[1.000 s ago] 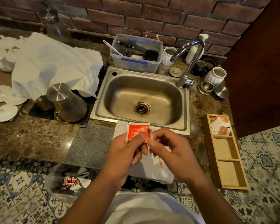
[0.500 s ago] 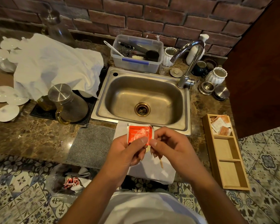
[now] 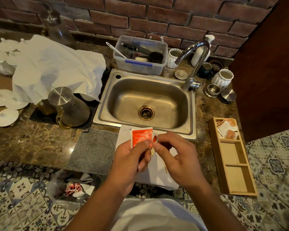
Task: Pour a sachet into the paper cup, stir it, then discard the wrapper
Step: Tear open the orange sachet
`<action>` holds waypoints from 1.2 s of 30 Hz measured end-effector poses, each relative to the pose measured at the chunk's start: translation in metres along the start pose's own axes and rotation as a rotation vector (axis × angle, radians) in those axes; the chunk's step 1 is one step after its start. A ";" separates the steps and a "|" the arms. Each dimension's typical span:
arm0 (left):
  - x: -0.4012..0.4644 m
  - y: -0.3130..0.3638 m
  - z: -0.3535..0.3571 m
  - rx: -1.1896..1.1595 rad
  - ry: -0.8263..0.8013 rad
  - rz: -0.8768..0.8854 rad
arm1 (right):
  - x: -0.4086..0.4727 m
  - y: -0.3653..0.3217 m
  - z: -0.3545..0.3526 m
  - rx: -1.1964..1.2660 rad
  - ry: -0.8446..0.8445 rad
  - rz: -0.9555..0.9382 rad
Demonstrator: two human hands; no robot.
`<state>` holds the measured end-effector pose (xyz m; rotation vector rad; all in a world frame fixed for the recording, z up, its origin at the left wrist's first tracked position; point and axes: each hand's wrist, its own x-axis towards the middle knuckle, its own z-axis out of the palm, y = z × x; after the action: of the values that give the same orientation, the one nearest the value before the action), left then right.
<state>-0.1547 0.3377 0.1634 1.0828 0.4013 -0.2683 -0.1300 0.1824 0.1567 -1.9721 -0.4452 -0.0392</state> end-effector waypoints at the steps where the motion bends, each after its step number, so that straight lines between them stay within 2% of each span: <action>1: -0.001 -0.001 0.001 -0.009 0.012 -0.003 | 0.000 0.001 0.001 -0.021 0.016 -0.015; 8: 0.000 -0.003 0.004 -0.064 0.032 -0.014 | -0.003 0.003 0.008 -0.096 0.120 -0.048; 11: 0.001 -0.003 0.006 -0.078 0.050 0.001 | -0.004 0.001 0.012 -0.054 0.166 0.007; 24: 0.001 -0.004 0.012 -0.084 0.072 0.002 | -0.007 0.003 0.013 0.140 0.190 0.153; 36: 0.005 -0.005 0.014 -0.011 0.121 0.088 | 0.000 -0.004 0.015 0.230 0.206 0.222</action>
<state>-0.1501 0.3228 0.1628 1.1063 0.4611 -0.1229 -0.1341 0.1972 0.1541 -1.7584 -0.0906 -0.0474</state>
